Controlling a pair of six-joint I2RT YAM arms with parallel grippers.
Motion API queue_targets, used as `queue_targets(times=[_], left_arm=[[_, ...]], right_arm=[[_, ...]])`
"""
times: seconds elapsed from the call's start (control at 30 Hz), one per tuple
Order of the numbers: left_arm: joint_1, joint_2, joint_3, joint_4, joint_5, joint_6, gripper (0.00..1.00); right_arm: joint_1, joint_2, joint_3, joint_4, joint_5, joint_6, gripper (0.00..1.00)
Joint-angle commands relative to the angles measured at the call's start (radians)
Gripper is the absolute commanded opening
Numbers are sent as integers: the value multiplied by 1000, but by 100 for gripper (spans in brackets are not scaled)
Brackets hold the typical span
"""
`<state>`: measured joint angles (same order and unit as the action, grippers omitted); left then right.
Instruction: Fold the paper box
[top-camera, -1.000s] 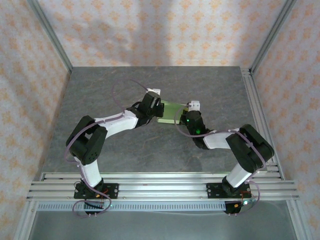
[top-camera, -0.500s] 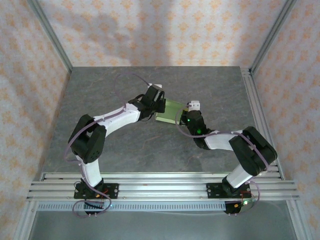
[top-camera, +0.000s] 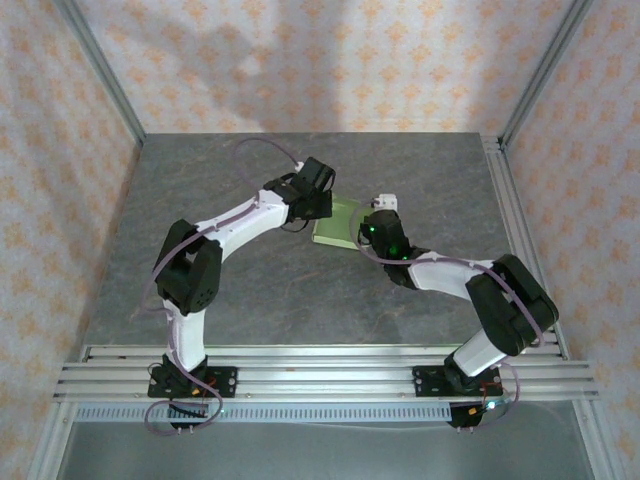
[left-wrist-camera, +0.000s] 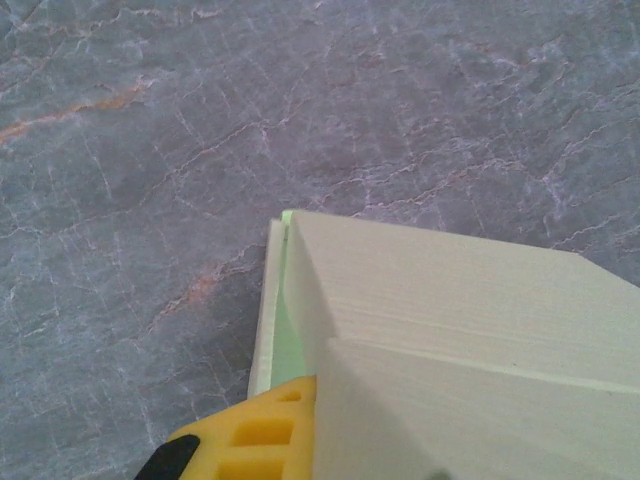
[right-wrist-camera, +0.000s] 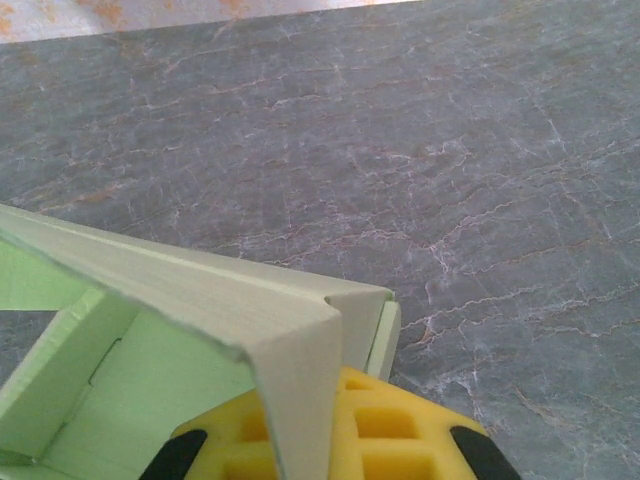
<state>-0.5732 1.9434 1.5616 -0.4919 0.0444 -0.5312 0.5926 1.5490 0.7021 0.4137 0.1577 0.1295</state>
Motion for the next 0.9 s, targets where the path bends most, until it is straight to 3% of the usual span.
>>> queue_targets(times=[0.0, 0.63, 0.73, 0.87], left_arm=[[-14, 7, 10, -26, 59, -13, 0], [-17, -43, -218, 181, 51, -9, 0], [-19, -76, -248, 204, 33, 17, 0], [-30, -87, -263, 216, 1, 66, 0]], right_arm=[[15, -16, 41, 29, -52, -3, 5], [15, 15, -86, 203, -98, 48, 7], [15, 3, -95, 221, -126, 25, 17], [15, -45, -118, 254, -159, 5, 50]])
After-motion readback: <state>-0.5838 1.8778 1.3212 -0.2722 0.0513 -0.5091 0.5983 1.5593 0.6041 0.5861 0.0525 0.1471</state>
